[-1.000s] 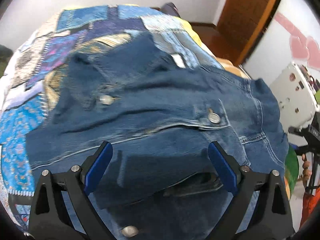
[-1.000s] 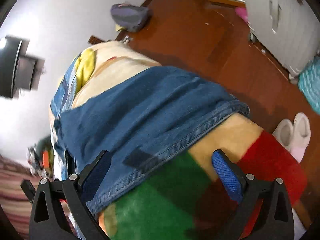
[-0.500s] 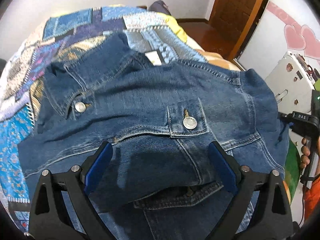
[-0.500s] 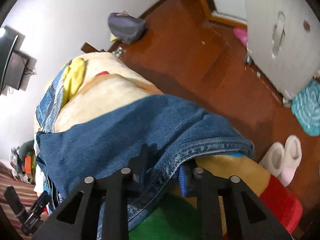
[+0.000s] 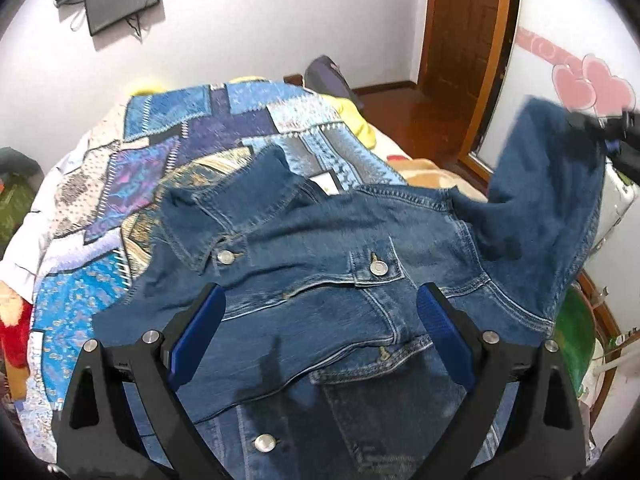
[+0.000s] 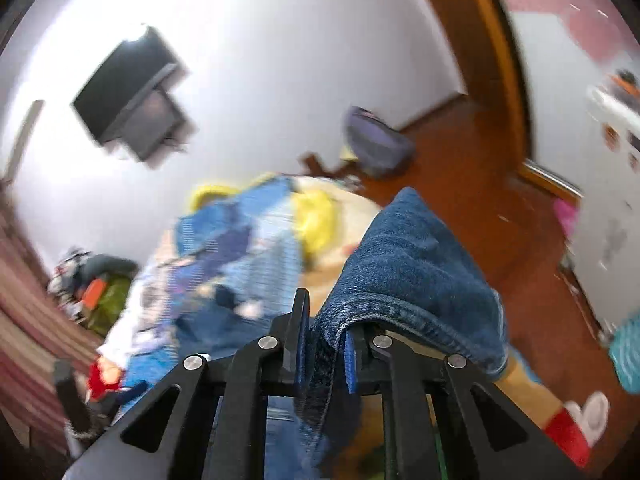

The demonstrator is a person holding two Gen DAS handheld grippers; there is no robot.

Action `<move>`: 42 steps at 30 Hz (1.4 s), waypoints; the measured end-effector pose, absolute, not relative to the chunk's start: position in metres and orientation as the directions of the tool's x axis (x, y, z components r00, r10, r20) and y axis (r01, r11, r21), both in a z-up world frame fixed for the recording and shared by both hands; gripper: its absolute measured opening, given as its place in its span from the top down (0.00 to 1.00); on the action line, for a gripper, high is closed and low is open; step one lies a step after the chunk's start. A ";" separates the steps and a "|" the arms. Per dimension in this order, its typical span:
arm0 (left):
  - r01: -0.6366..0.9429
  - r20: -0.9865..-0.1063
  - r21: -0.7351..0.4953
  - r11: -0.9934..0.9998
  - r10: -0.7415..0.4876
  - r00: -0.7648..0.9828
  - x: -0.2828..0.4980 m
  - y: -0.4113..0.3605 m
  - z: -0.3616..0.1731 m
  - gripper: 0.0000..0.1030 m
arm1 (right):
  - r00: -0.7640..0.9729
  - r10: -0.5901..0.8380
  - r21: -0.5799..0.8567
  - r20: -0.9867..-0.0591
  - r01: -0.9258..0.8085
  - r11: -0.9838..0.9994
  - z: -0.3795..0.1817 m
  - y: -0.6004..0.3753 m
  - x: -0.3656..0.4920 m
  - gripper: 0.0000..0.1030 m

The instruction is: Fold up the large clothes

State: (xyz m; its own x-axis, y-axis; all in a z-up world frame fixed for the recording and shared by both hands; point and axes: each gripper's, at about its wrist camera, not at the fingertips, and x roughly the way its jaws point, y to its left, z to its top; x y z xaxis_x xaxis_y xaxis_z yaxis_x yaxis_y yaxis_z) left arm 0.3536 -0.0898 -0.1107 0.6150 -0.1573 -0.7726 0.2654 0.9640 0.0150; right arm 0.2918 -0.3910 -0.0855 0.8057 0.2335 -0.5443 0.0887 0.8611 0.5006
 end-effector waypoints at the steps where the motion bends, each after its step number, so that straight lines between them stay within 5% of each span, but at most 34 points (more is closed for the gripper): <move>1: 0.260 -0.766 0.011 0.966 -0.159 0.623 0.351 -0.085 -0.107 0.06 | 0.806 0.276 0.510 -0.523 0.037 0.859 -0.074 -0.373 0.297 0.89; 6: 0.211 -0.733 0.003 0.978 -0.142 0.665 0.335 -0.053 -0.089 0.06 | 0.766 0.398 0.504 -0.504 -0.113 0.856 -0.057 -0.292 0.313 0.90; 12: 0.146 -0.723 -0.025 0.989 -0.119 0.681 0.320 -0.006 -0.082 0.05 | 0.626 0.504 0.506 -0.595 -0.197 0.840 -0.100 -0.187 0.335 0.89; 21: 0.048 -0.766 -0.090 0.995 -0.100 0.635 0.309 0.046 -0.105 0.05 | 0.341 0.466 0.458 -0.816 -0.108 0.882 -0.210 -0.135 0.337 0.89; 27: 0.056 -0.801 -0.108 0.993 -0.121 0.586 0.311 0.037 -0.121 0.05 | 0.254 0.523 0.530 -0.814 -0.044 0.847 -0.225 -0.160 0.319 0.89; 34: 0.167 -0.802 -0.065 0.984 -0.151 0.577 0.320 -0.012 -0.111 0.05 | 0.320 0.530 0.517 -0.785 -0.133 0.846 -0.184 -0.189 0.282 0.89; 42: 0.354 -0.832 -0.076 0.932 -0.254 0.493 0.355 -0.111 -0.110 0.05 | 0.578 0.305 0.317 -0.757 -0.083 0.945 -0.129 -0.275 0.250 0.89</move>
